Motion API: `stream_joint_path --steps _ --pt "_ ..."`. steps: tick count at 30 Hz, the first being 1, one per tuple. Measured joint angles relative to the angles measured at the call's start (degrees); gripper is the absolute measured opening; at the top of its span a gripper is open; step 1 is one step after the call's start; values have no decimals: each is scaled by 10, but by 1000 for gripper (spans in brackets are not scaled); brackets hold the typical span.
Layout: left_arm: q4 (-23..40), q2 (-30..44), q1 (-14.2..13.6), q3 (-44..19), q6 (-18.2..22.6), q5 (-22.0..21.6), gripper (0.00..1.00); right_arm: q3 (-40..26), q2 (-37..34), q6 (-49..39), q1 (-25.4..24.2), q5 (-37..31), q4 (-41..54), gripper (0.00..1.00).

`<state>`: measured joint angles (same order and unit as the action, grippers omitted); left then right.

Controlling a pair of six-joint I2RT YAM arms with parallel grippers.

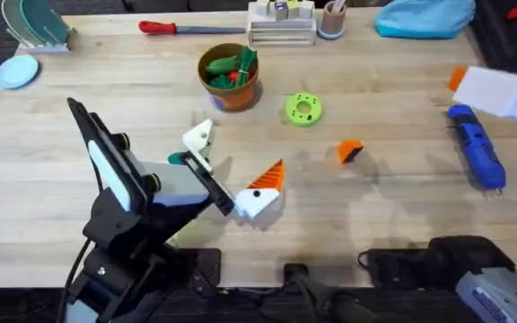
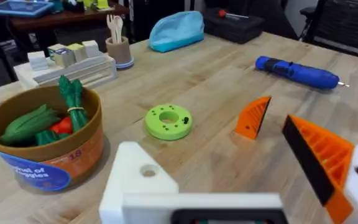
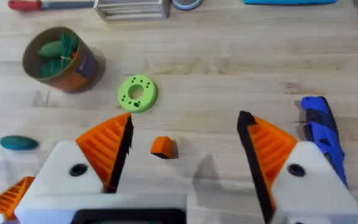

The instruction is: Pick up the gripper from the table and insert it into the empty holder that is missing its gripper. Then pick up a screw, insert it into the mounting hole, and use the screwdriver to tighten it. Finally, clean up the table by picking up the vegetable and placing it into the bucket.

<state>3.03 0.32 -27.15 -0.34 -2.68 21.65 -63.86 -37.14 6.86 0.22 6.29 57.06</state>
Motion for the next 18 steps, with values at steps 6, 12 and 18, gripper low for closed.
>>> stream_joint_path --steps 6,12,18 --pt "0 0 0 0 0 0 993 -3 -66 -56 26 13 10 992" --pt "0 0 0 0 0 9 993 -3 -123 -81 82 19 38 993" --pt "0 0 0 0 0 28 993 -3 -135 -87 94 29 54 994"
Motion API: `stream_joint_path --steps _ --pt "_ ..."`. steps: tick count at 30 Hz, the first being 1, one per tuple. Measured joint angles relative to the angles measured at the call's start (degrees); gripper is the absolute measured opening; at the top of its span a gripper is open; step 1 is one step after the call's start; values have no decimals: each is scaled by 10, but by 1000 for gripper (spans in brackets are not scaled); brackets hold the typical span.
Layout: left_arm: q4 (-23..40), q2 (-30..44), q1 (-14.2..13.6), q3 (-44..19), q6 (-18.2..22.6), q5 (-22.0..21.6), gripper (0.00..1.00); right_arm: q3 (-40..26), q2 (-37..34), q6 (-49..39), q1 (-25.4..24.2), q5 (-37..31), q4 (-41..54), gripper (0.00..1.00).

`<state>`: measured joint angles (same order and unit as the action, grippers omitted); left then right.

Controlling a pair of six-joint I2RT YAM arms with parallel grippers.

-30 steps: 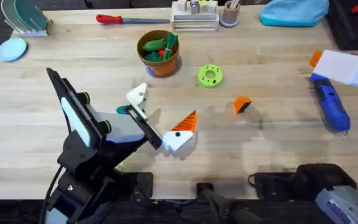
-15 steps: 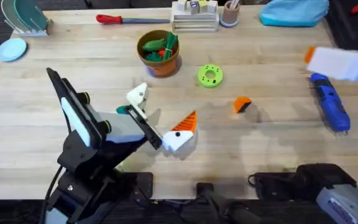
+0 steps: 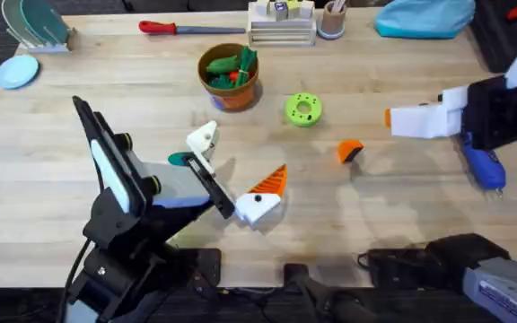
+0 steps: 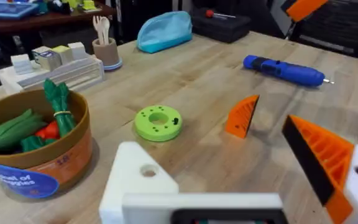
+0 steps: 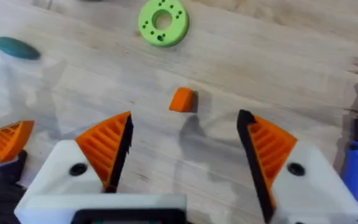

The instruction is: Pick up the gripper from the table and insert it into the empty holder that is missing its gripper. Then pick up a screw, insert it into the mounting hole, and use the screwdriver to tighten it. Finally, clean up the table by picking up the vegetable and placing it into the bucket.

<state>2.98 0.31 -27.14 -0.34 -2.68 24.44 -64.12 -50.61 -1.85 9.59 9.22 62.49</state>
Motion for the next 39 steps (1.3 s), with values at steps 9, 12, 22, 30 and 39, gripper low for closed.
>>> stream_joint_path --steps 9,12,22,30,39 --pt "0 0 0 0 0 15 993 24 3 33 5 16 10 992" --pt "0 0 0 0 0 23 993 67 4 46 34 15 0 994" --pt "-1 0 0 0 0 68 993 109 -22 147 194 -99 -72 994" --pt "-1 0 0 0 0 77 993 109 -132 183 219 -151 -101 994" --pt "-1 0 0 0 0 79 993 110 -196 199 219 -159 -129 965"
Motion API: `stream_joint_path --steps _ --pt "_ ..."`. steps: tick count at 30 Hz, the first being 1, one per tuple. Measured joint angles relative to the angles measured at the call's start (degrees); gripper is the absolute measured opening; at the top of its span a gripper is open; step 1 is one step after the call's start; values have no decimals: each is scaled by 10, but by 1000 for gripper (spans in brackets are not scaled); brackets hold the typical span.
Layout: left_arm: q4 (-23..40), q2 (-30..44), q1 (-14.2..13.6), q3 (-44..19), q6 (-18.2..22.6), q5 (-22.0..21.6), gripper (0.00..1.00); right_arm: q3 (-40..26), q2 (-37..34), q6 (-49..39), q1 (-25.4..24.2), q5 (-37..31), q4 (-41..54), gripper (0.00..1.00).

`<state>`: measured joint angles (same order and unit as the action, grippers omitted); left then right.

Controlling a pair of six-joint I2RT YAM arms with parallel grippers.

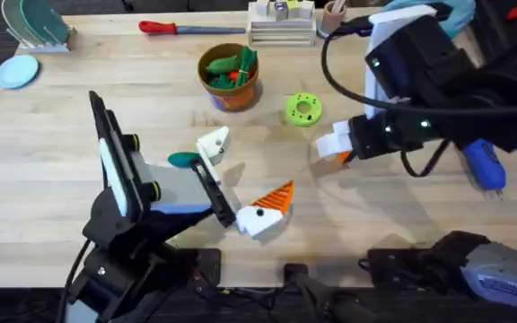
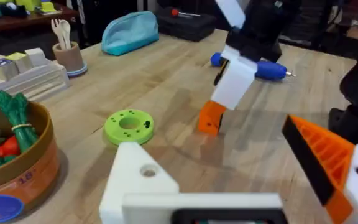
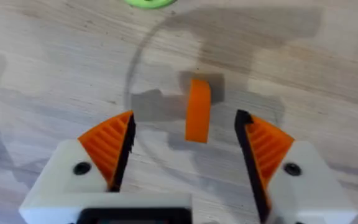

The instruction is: Pick up the gripper from the table and insert it into the empty holder that is missing its gripper. Then pick up a screw, insert it into the mounting hole, and use the screwdriver to tighten it. Finally, clean up the table by picking up the vegetable and placing it into the bucket.

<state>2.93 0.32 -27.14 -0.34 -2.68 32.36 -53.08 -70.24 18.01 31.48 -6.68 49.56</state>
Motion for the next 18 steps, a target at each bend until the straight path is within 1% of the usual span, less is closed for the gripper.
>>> stream_joint_path --steps 7,10,11,13,16,18 --pt "0 0 0 0 0 0 993 0 -44 0 -11 -2 -8 802" --pt "0 0 0 0 0 0 993 0 -47 0 -23 -2 -14 722" --pt "0 0 0 0 0 0 993 0 -46 0 -26 -2 -16 676" --pt "0 0 0 0 0 0 993 0 -46 1 -31 -2 -16 616" --pt "0 0 0 0 0 0 993 0 -46 0 -33 6 -13 569" --pt "0 0 0 0 0 0 992 0 -46 1 -33 11 -11 516"
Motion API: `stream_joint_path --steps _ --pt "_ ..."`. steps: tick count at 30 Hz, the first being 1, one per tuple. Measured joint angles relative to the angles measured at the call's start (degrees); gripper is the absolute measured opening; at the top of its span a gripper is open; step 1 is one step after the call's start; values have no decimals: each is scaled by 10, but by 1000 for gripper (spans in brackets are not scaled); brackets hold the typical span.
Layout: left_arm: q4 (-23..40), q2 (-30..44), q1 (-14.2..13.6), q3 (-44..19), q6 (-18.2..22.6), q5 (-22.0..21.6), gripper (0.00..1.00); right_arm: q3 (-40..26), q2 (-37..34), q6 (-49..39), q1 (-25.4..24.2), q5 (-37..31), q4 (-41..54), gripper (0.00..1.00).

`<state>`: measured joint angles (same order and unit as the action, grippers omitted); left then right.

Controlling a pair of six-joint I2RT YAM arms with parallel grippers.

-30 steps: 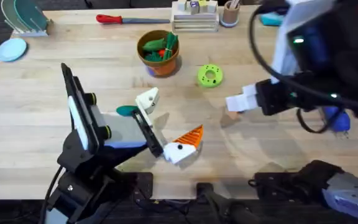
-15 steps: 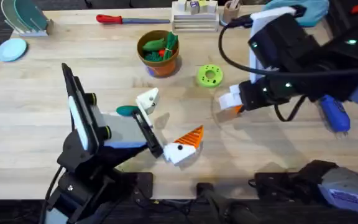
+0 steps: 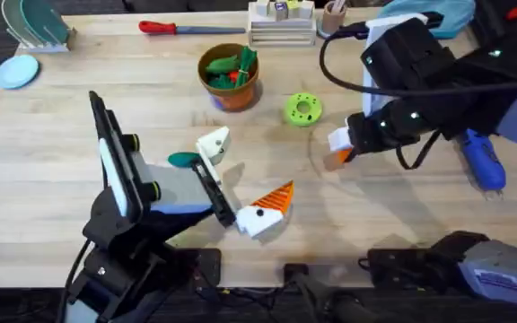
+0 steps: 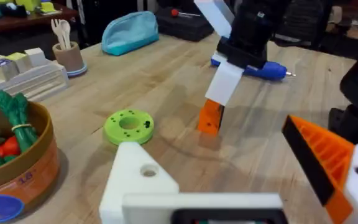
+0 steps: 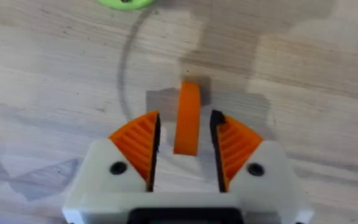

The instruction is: Pick up the gripper from the table and insert it into the empty holder that is missing its gripper. Then pick up a screw, insert it into the mounting hole, and use the screwdriver to tighten it. Finally, clean up the table by picking up the vegetable and placing it into the bucket.

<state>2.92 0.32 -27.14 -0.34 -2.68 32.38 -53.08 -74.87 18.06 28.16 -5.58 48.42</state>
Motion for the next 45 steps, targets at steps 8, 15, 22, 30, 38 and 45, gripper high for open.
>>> stream_joint_path --steps 8,15,22,30,38,45 --pt "0 0 0 0 0 0 993 0 0 0 0 5 -11 348" --pt "0 0 0 0 0 0 993 1 0 0 0 5 17 355" --pt "0 0 0 0 0 0 993 1 0 2 0 5 13 125" --pt "0 0 0 0 0 0 993 1 0 2 -1 5 13 61" --pt "0 0 0 0 0 0 993 -5 18 2 -1 7 44 39" --pt "0 0 0 0 0 0 993 -42 106 -10 -9 33 83 27"
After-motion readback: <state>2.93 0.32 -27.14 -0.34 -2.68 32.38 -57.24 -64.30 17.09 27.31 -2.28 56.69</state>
